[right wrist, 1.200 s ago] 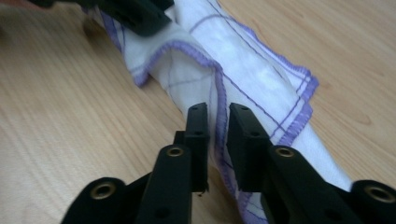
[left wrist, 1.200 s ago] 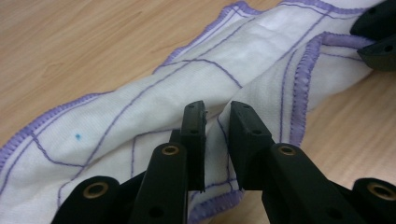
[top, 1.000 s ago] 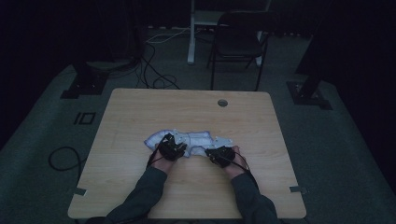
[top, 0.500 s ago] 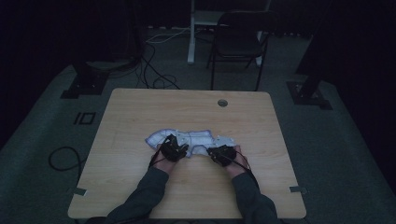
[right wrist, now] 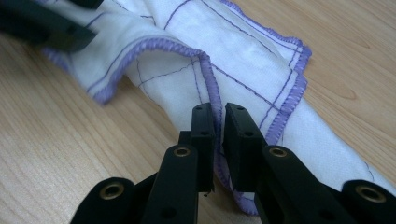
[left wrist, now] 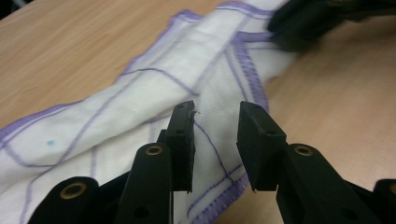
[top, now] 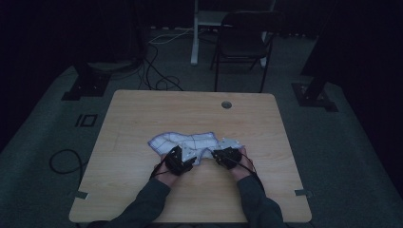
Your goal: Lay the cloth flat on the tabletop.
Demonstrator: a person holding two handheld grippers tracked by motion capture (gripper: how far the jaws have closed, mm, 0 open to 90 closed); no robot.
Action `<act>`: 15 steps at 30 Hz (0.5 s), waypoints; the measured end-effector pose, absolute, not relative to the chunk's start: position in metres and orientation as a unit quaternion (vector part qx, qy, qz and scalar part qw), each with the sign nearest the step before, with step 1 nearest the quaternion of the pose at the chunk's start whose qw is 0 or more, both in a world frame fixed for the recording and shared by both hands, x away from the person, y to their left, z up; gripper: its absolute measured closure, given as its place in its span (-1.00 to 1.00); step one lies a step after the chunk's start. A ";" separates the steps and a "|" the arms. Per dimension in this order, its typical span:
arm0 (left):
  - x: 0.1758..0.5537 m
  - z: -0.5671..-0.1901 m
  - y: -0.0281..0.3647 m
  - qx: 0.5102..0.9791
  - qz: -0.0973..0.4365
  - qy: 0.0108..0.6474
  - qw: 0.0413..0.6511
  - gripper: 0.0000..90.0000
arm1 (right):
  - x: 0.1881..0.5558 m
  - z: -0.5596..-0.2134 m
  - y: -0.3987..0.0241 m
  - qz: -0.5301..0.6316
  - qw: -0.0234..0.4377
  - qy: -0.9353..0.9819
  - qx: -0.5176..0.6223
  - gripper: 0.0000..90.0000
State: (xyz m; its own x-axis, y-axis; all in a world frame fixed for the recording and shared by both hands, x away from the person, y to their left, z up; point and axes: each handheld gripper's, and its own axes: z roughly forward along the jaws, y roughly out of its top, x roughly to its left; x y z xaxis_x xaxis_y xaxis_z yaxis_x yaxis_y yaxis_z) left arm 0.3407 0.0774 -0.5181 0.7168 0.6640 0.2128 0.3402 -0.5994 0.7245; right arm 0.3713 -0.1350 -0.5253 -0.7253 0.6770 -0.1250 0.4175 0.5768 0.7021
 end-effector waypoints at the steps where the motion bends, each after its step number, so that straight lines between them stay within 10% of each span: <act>1: 0.338 -0.520 0.075 0.866 0.234 0.284 0.339 0.51 | 0.371 -0.525 -0.135 0.335 0.194 0.866 0.316 0.84; 15: 0.328 -0.536 0.060 0.889 0.193 0.256 0.328 0.54 | 0.367 -0.520 -0.139 0.345 0.202 0.860 0.317 0.74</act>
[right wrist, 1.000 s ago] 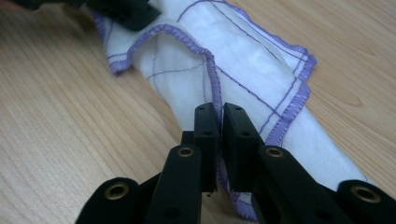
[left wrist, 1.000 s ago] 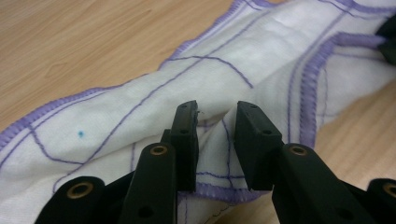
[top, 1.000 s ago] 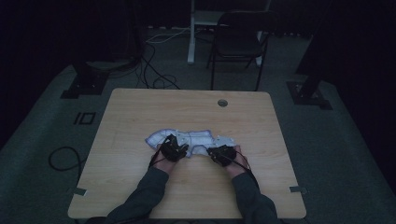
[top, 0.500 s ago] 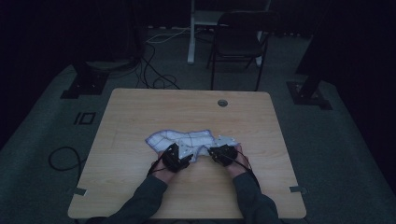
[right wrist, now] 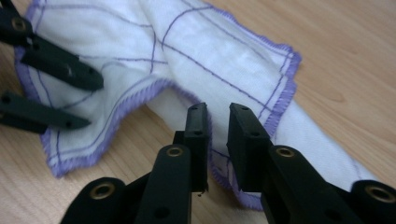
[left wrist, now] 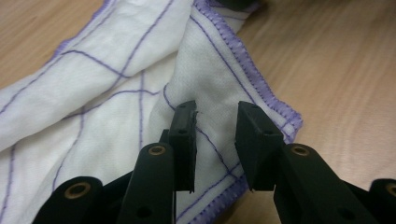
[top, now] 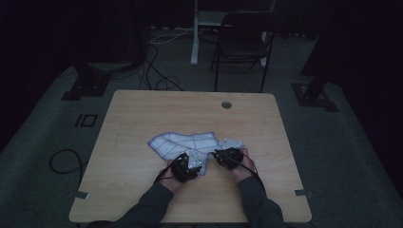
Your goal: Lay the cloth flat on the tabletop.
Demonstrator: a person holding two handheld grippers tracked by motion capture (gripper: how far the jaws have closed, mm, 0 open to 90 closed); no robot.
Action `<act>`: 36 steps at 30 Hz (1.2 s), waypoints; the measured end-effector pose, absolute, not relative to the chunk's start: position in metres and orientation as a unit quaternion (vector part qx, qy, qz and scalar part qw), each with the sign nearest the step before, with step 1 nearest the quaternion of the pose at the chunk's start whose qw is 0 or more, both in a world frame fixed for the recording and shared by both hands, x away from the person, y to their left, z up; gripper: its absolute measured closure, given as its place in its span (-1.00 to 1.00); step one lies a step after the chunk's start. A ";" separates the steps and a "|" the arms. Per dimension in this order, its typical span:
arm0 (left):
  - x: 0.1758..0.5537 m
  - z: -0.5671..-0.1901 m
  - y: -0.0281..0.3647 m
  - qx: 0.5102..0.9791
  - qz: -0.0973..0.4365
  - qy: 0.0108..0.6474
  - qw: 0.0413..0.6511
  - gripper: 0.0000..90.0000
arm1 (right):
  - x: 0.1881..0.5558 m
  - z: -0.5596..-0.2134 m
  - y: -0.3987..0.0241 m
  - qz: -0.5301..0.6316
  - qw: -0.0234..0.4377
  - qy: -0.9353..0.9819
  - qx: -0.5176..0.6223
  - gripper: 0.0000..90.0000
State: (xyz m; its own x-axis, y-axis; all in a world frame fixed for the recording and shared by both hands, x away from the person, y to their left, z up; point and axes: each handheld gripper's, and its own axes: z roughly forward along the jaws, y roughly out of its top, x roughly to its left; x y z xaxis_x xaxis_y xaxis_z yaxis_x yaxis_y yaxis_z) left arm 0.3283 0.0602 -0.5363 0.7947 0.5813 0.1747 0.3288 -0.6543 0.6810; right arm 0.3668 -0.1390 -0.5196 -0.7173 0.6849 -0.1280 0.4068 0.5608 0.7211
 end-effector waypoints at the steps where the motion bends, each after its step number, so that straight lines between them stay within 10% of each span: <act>1: 0.327 -0.536 0.060 0.889 0.188 0.255 0.329 0.54 | 0.366 -0.518 -0.140 0.348 0.205 0.859 0.316 0.72; 17: 0.297 -0.537 0.044 0.901 0.116 0.218 0.357 0.56 | 0.340 -0.513 -0.138 0.359 0.207 0.855 0.311 0.53; 36: 0.353 -0.496 0.075 0.863 0.184 0.279 0.379 0.64 | 0.329 -0.539 -0.142 0.347 0.168 0.860 0.334 0.41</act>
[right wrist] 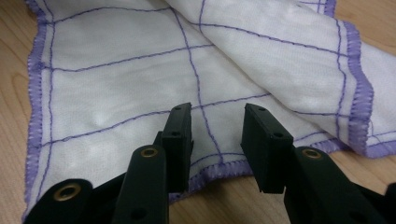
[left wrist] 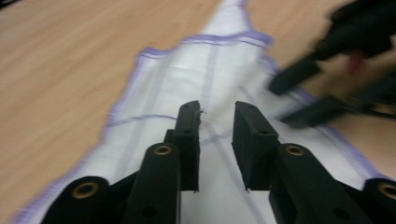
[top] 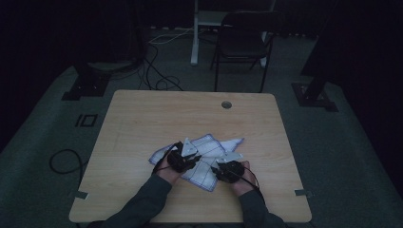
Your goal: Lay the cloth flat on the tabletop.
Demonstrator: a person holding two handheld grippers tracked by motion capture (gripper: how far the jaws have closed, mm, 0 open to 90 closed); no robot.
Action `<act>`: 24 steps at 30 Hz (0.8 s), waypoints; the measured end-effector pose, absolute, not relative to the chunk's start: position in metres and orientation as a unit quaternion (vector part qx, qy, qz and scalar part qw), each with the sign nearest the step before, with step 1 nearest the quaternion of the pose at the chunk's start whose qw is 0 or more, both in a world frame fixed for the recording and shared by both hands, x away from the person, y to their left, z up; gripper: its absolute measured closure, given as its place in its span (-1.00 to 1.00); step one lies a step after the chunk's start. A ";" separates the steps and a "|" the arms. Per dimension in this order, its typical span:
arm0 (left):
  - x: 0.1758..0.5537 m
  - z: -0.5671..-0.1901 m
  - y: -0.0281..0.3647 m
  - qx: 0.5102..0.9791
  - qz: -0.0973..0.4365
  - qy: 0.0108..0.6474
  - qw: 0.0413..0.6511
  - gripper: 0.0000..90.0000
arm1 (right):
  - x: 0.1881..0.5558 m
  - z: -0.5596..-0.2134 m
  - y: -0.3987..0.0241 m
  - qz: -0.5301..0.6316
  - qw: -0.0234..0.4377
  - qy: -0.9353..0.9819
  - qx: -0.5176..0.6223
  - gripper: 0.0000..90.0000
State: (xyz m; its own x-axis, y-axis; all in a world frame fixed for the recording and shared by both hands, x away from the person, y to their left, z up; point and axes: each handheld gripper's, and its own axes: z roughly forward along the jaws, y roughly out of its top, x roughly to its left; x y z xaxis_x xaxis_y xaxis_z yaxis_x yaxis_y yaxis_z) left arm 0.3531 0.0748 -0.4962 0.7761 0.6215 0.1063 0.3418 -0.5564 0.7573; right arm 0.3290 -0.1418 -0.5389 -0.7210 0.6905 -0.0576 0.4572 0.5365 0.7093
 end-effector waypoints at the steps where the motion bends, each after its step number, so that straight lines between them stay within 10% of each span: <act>1: 0.359 -0.495 0.076 0.862 0.186 0.282 0.378 0.67 | 0.329 -0.539 -0.142 0.348 0.167 0.860 0.334 0.42; 24: 0.438 -0.527 0.068 0.871 0.174 0.362 0.284 1.00 | 0.330 -0.541 -0.148 0.361 0.154 0.857 0.333 0.58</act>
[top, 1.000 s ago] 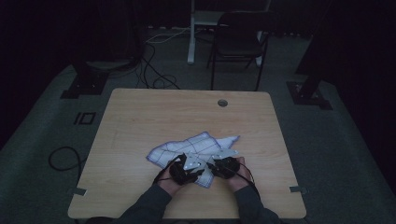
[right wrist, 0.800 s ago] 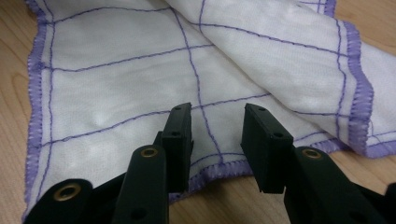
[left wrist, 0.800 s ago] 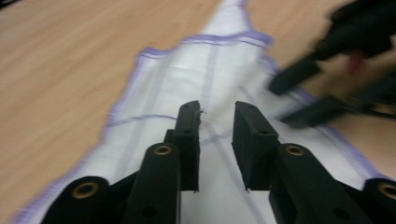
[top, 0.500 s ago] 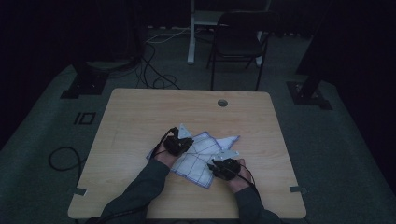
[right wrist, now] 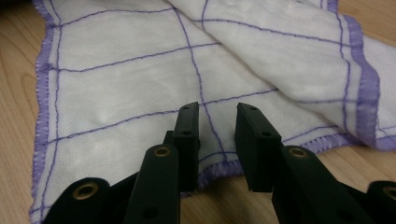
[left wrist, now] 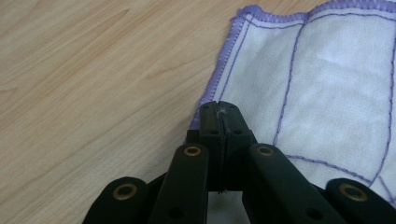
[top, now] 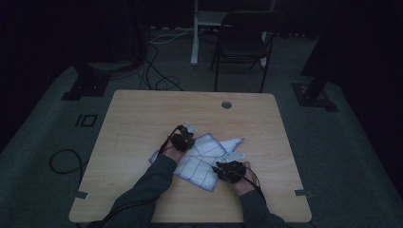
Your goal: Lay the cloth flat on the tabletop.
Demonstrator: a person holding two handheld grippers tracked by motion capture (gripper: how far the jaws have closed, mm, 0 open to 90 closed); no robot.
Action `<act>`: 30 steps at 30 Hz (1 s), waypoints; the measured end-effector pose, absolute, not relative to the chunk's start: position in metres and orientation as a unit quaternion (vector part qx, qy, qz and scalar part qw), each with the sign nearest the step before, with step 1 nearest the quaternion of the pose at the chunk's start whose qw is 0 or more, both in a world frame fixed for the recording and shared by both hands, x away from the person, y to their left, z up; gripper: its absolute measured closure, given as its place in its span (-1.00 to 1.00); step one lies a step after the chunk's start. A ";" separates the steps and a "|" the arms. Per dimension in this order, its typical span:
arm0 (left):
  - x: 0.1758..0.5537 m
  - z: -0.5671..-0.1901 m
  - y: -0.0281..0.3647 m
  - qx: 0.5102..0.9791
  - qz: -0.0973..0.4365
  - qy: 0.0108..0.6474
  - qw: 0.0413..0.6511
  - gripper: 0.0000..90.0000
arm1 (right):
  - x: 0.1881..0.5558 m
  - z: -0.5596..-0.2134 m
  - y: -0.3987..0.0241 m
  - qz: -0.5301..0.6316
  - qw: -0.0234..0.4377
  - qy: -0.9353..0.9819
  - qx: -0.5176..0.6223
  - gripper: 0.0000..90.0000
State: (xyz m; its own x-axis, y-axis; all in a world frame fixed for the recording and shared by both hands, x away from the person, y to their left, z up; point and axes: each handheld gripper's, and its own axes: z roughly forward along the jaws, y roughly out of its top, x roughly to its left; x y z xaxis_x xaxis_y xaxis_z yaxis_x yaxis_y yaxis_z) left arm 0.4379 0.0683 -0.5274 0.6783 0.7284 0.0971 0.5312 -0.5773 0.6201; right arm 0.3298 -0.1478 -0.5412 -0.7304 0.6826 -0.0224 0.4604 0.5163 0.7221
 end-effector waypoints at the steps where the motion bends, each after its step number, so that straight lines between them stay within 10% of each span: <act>1: 0.439 -0.527 0.070 0.869 0.175 0.366 0.283 1.00 | 0.330 -0.541 -0.148 0.361 0.154 0.857 0.333 0.59; 30: 0.457 -0.526 0.129 0.834 0.200 0.441 0.265 0.99 | 0.331 -0.540 -0.173 0.350 0.159 0.849 0.363 0.62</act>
State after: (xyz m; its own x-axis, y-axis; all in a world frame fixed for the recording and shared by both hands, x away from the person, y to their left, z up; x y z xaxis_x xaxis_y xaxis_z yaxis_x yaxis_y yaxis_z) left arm 0.4568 0.1287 -0.5265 0.5309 0.8416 0.0995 0.6299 -0.4704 0.6180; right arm 0.3312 -0.1730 -0.5397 -0.6861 0.7273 -0.0162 0.5042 0.4915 0.7101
